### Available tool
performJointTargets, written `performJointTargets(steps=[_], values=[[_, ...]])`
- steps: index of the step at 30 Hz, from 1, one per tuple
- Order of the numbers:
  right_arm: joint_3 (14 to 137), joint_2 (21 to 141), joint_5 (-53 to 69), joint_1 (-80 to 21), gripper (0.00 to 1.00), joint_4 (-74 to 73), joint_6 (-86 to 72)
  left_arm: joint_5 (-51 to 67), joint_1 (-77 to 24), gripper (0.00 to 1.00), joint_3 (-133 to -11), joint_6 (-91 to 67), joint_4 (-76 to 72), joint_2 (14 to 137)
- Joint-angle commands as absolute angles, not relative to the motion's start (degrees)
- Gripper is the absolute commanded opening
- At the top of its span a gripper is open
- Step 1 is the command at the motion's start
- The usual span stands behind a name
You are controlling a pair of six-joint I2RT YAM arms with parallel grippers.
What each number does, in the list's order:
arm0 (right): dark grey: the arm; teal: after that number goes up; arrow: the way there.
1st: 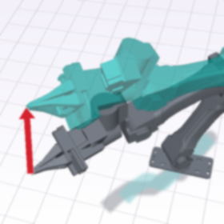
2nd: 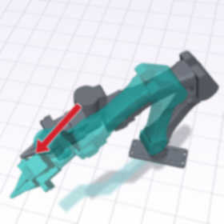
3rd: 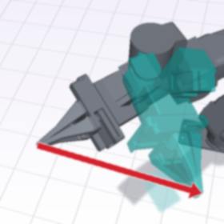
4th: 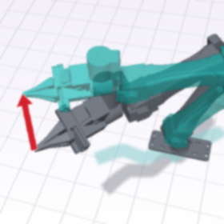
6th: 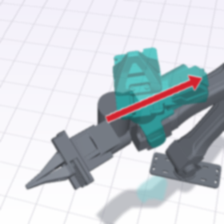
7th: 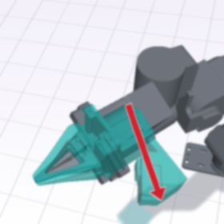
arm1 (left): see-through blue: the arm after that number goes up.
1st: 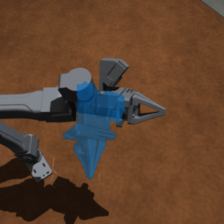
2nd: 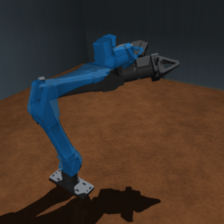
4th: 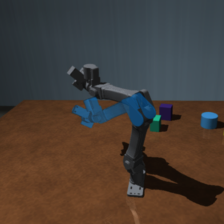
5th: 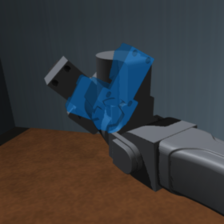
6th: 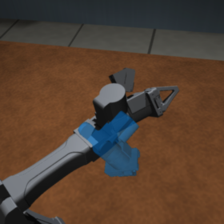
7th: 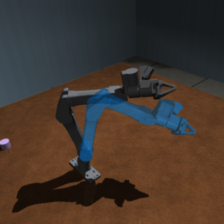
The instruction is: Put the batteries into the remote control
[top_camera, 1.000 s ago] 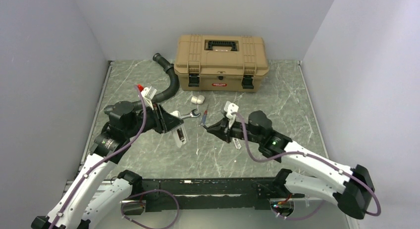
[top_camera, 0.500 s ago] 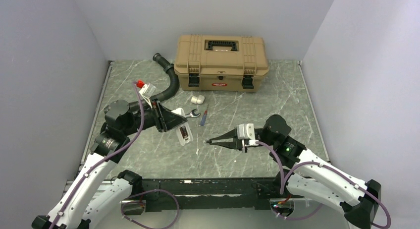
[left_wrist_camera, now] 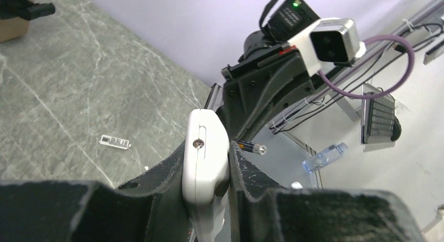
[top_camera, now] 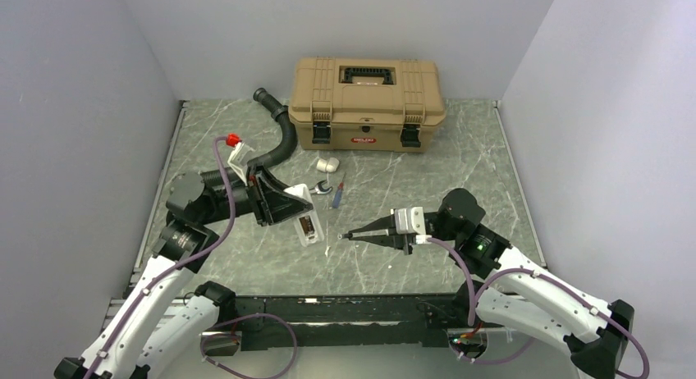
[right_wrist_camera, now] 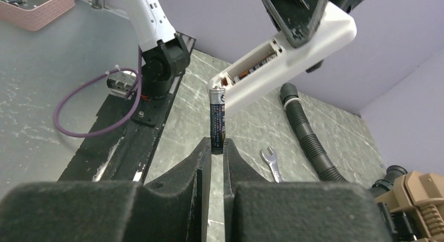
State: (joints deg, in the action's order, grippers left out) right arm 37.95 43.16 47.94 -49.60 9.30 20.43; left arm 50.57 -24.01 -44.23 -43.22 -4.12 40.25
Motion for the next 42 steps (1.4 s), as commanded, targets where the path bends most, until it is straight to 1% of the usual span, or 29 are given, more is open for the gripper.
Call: performJointTargets(steps=[1,6,9,14,18,21,25,30,38,42], values=[[39.1,43.0,46.6,-49.6,0.0,10.1,20.4,54.9,-23.7,0.0,-44.1,-44.6,-12.2,38.4],[37.4,43.4,42.8,-49.5,0.0,12.9,18.1,56.4,-23.7,0.0,-43.4,-45.5,-15.2,38.0],[36.0,43.5,37.7,-49.5,0.0,14.9,15.8,56.3,-23.7,0.0,-43.7,-44.8,-14.3,37.8],[35.8,46.6,21.8,-49.4,0.0,14.2,9.1,56.1,-23.7,0.0,-44.2,-43.6,-12.0,37.5],[40.6,56.0,7.0,-49.4,0.0,3.7,1.9,53.1,-23.7,0.0,-45.3,-40.3,-5.4,37.4],[46.2,65.9,1.0,-49.4,0.0,-6.8,-2.2,53.1,-23.7,0.0,-45.4,-40.2,-5.0,37.5],[48.7,75.9,0.1,-49.4,0.0,-10.8,-6.0,53.1,-23.7,0.0,-45.6,-39.9,-4.6,37.0],[47.1,82.2,-2.6,-49.4,0.0,-8.9,-9.8,52.2,-23.7,0.0,-46.2,-38.9,-2.4,36.5],[47.4,92.4,-3.5,-49.4,0.0,-10.7,-11.5,51.0,-23.7,0.0,-45.9,-39.1,-1.9,36.4],[46.8,93.9,-3.7,-49.5,0.06,-10.2,-11.8,50.1,-23.7,0.0,-46.0,-38.6,-0.8,36.2]])
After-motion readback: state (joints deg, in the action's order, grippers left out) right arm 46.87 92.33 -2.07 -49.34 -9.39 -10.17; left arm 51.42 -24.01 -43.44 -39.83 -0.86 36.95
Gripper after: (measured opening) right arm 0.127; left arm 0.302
